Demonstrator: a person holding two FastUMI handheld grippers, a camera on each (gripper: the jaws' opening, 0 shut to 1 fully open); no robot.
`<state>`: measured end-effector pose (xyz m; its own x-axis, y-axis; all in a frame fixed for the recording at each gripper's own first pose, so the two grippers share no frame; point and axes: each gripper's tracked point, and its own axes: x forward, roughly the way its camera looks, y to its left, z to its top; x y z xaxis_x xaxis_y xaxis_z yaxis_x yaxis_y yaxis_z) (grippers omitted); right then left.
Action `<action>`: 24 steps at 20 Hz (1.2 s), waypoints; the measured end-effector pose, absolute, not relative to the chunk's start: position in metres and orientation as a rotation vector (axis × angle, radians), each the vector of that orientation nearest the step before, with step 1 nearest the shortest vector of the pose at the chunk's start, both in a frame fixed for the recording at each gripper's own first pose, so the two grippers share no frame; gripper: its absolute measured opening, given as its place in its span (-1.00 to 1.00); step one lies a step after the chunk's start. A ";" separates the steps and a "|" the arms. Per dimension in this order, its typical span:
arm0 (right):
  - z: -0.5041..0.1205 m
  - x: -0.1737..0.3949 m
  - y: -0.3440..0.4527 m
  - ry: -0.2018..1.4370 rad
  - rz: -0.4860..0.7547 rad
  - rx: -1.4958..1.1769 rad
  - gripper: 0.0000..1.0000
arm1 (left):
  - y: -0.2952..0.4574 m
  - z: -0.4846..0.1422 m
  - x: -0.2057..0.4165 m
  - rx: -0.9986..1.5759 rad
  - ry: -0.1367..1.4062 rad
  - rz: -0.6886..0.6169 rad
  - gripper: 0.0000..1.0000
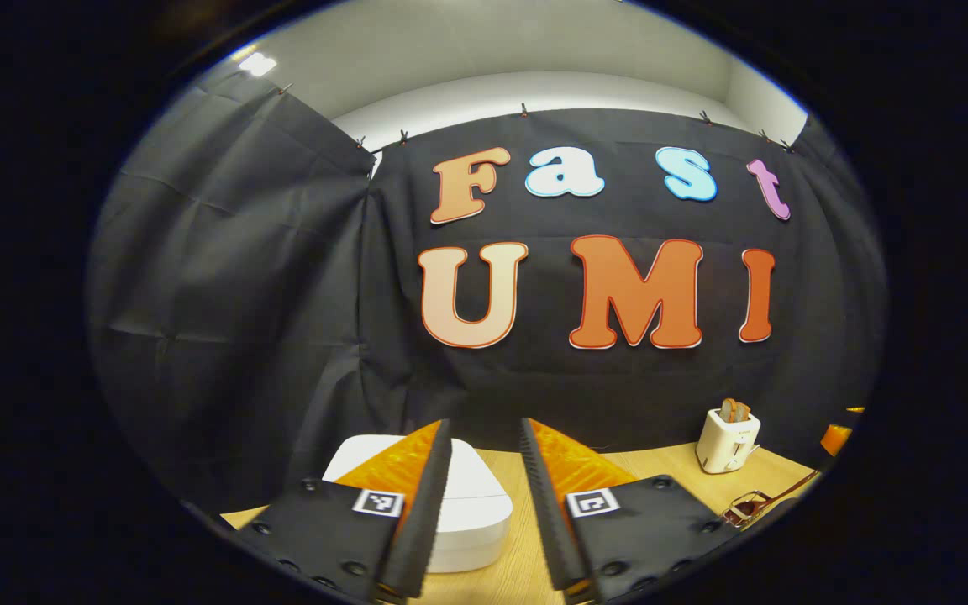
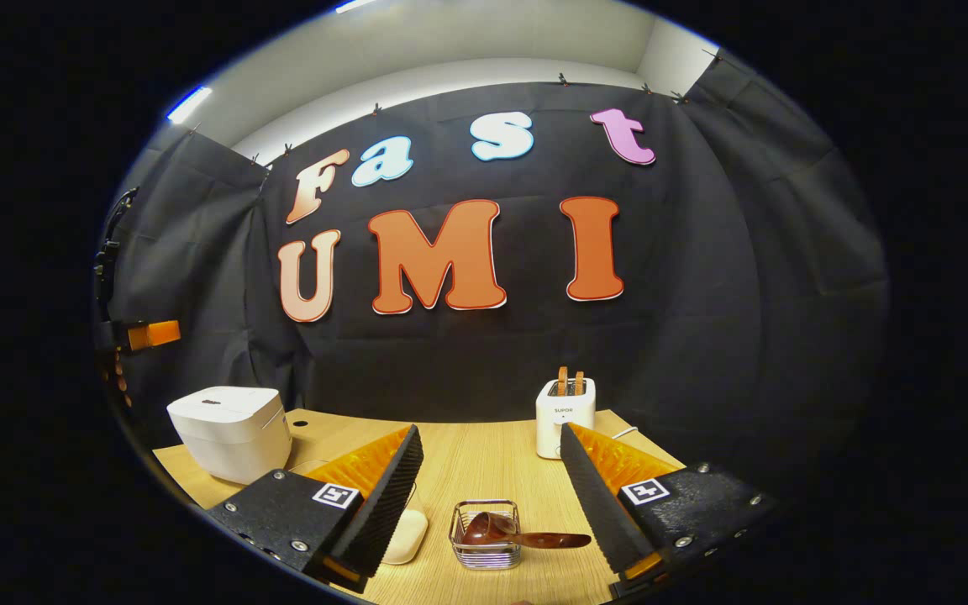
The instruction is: Close the left gripper, press the button to open the rice cooker; take a wooden spoon from the chopstick holder with the right hand, scoop a spoonful of rice and pour it into the rice cooker, then put the wooden spoon back into the chopstick holder.
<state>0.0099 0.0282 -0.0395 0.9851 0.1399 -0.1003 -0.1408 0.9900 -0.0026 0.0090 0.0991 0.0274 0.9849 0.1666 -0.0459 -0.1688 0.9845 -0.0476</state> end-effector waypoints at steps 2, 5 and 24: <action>-0.037 0.010 0.025 0.097 0.137 -0.010 0.95 | 0.114 0.028 0.016 -0.078 0.062 0.190 -0.59; -0.037 0.012 0.021 0.095 0.135 -0.015 0.95 | 0.132 0.019 0.039 -0.059 0.138 0.208 -0.92; -0.058 0.014 0.002 0.145 0.114 -0.081 0.96 | 0.192 -0.151 0.089 -0.183 0.876 0.262 -0.92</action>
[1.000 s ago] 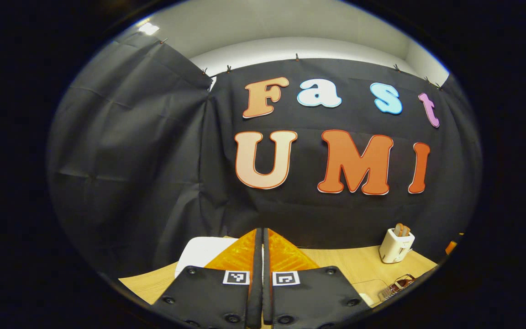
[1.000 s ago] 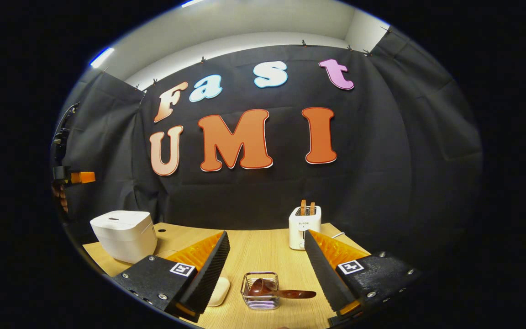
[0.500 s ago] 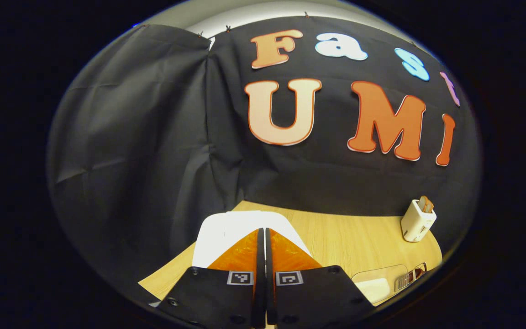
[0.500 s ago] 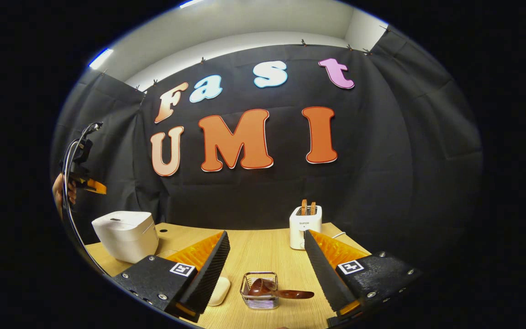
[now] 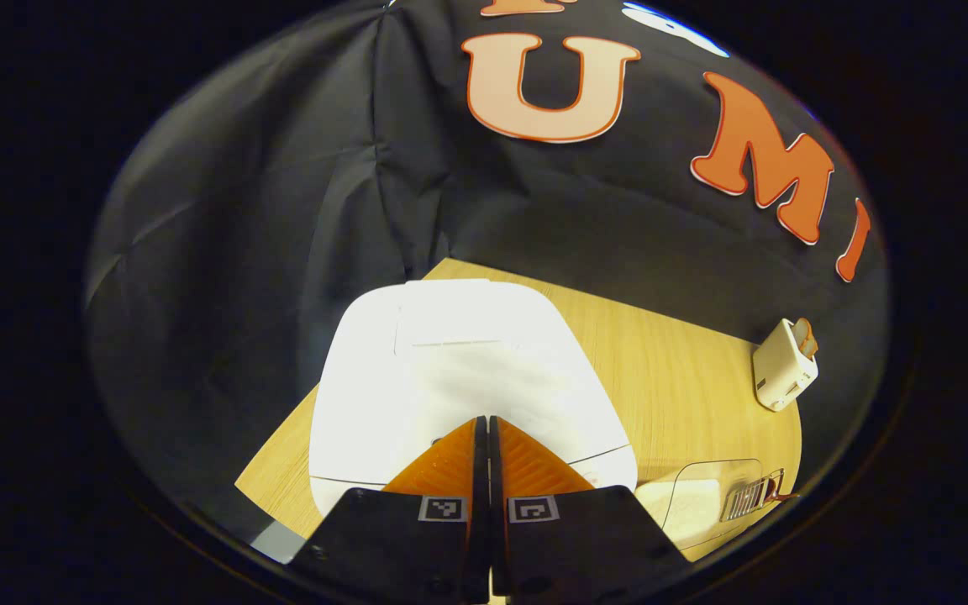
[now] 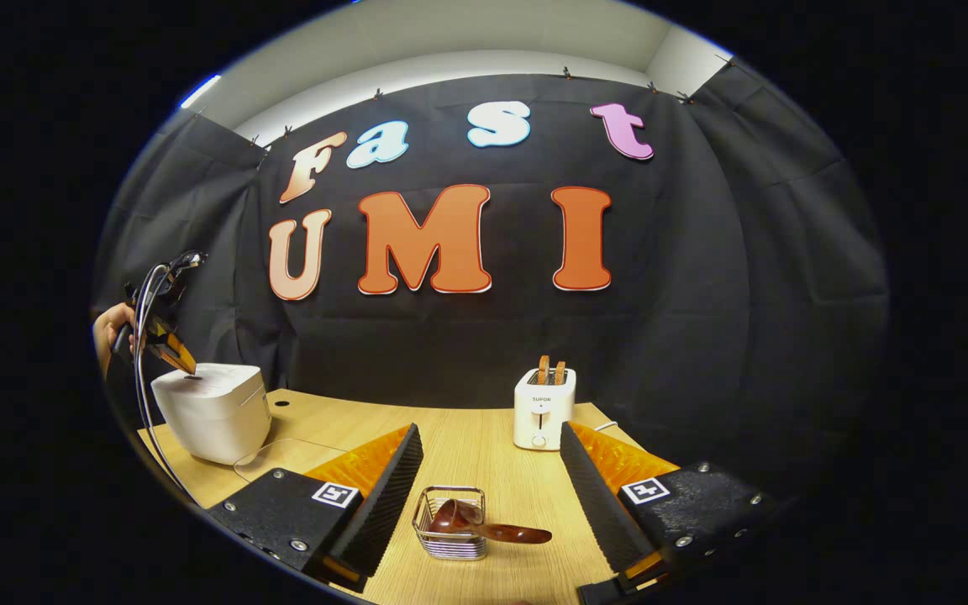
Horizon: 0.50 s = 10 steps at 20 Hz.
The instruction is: Close the left gripper, press the button to open the rice cooker; take a wooden spoon from the chopstick holder with the right hand, scoop a spoonful of rice and pour it into the rice cooker, then put the wooden spoon back into the chopstick holder.
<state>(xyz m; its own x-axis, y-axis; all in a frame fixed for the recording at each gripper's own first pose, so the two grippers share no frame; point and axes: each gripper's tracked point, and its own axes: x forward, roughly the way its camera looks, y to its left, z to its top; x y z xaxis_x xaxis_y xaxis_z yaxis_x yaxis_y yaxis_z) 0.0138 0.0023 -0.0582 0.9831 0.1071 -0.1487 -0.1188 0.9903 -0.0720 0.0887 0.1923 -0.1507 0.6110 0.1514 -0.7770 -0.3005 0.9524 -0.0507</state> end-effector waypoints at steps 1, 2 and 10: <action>-0.060 0.014 0.002 0.149 0.114 -0.079 0.96 | 0.193 -0.158 0.085 -0.193 0.906 0.263 -0.92; -0.064 0.014 0.000 0.156 0.114 -0.075 0.96 | 0.194 -0.157 0.088 -0.195 0.885 0.262 -0.92; -0.077 0.018 -0.004 0.185 0.108 -0.067 0.96 | 0.195 -0.147 0.094 -0.160 0.821 0.269 -0.98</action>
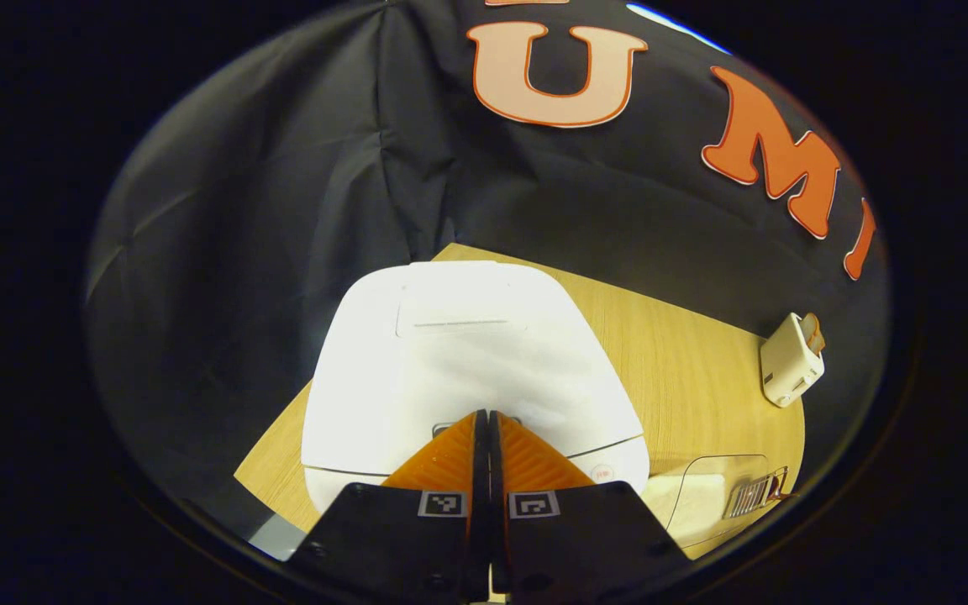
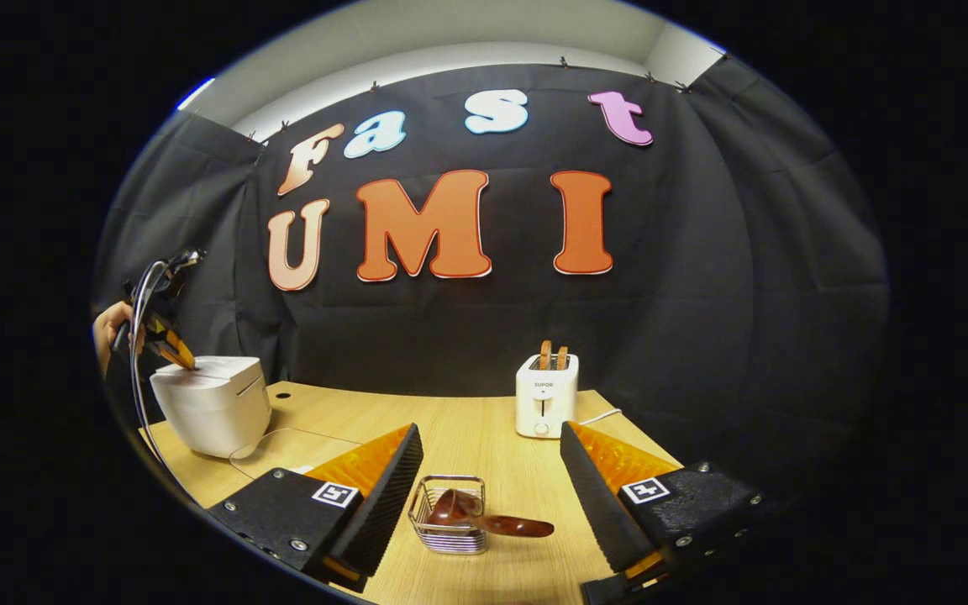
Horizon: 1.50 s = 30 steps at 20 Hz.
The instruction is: Close the left gripper, press the button to open the rice cooker; take a wooden spoon from the chopstick holder with the right hand, scoop a spoonful of rice and pour it into the rice cooker, then put the wooden spoon back into the chopstick holder.
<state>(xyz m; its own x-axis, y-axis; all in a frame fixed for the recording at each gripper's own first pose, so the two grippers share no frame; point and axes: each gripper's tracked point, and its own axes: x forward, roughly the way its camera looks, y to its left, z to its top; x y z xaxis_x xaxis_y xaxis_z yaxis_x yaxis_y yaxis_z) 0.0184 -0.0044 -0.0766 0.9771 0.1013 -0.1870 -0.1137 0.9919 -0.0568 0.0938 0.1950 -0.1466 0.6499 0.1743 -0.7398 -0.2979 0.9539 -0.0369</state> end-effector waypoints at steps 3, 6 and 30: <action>-0.085 0.020 -0.009 0.215 0.094 -0.060 0.96 | 0.206 -0.111 0.098 -0.141 0.653 0.291 -0.91; -0.087 0.021 -0.011 0.224 0.075 -0.059 0.96 | 0.225 -0.056 0.096 -0.090 0.475 0.329 -0.92; -0.131 0.001 -0.006 0.291 0.041 -0.077 0.95 | 0.160 0.003 -0.036 0.059 0.101 0.244 -0.02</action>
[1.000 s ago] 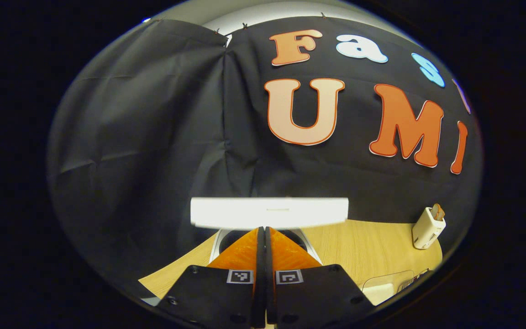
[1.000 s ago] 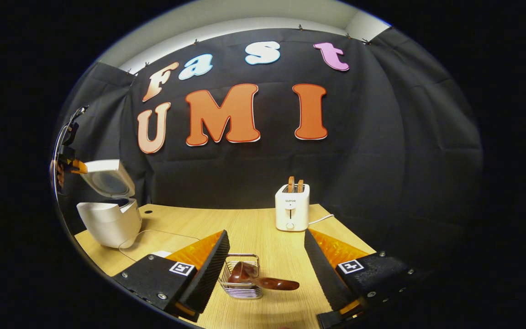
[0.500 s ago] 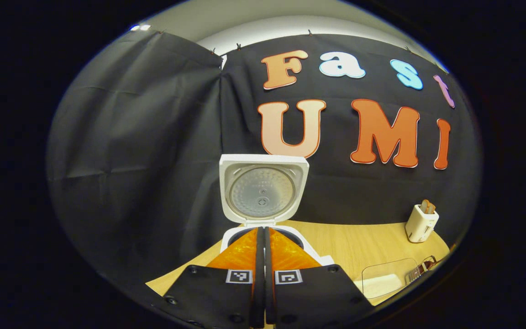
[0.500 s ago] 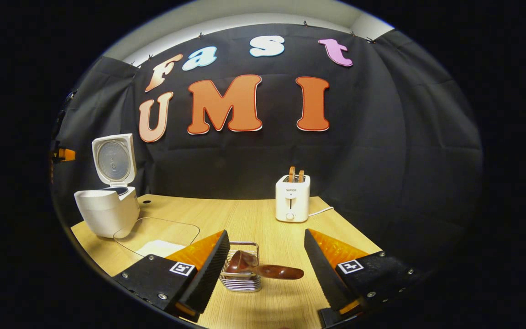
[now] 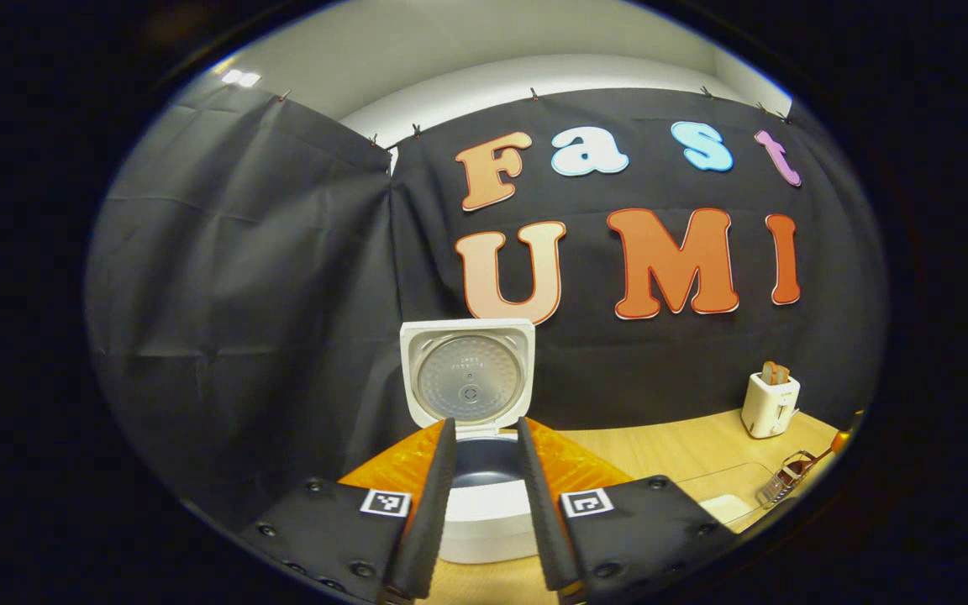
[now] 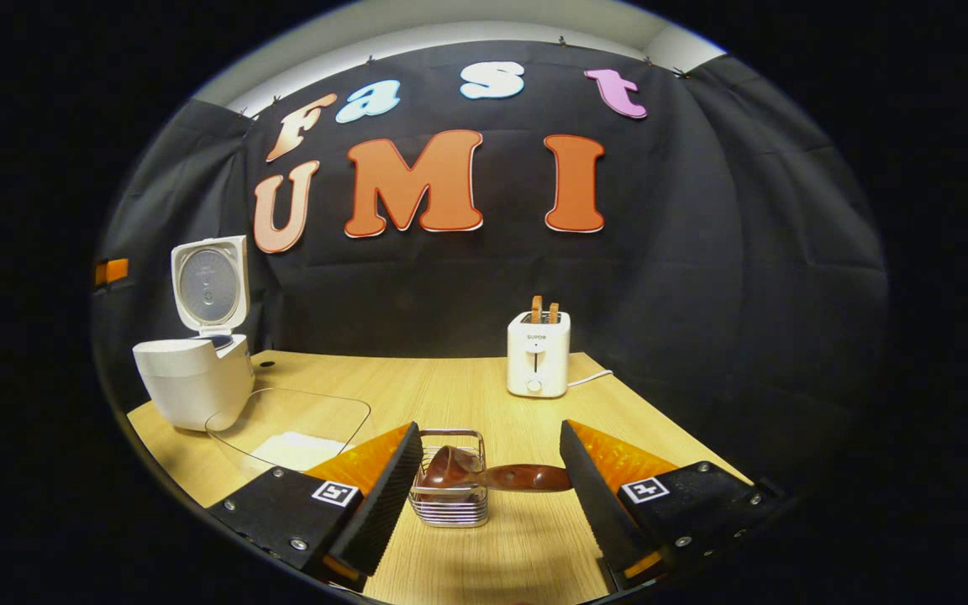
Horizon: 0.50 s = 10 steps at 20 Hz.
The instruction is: Close the left gripper, press the button to open the rice cooker; take a wooden spoon from the chopstick holder with the right hand, scoop a spoonful of rice and pour it into the rice cooker, then put the wooden spoon back into the chopstick holder.
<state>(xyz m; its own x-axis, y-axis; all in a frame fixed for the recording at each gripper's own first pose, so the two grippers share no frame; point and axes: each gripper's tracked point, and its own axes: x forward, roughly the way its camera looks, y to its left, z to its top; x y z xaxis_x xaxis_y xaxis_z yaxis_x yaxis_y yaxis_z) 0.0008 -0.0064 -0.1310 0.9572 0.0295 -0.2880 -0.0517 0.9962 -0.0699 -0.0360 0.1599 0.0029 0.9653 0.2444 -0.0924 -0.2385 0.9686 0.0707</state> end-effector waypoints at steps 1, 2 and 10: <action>-0.134 0.001 -0.010 0.300 0.030 -0.069 0.95 | 0.157 -0.002 -0.038 0.046 0.103 0.239 0.11; -0.138 0.001 -0.013 0.313 0.016 -0.061 0.94 | 0.156 -0.006 -0.039 0.037 0.110 0.239 0.39; -0.181 -0.002 -0.018 0.406 -0.001 0.033 0.77 | 0.149 -0.040 -0.040 0.023 0.153 0.252 0.26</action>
<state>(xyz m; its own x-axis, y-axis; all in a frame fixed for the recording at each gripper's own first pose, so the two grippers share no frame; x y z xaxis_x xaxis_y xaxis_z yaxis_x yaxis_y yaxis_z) -0.0015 -0.0183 -0.1807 0.9187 0.0055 -0.3949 0.0078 0.9994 0.0322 -0.0401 0.1491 -0.0399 0.9568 0.2504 -0.1476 -0.2469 0.9681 0.0418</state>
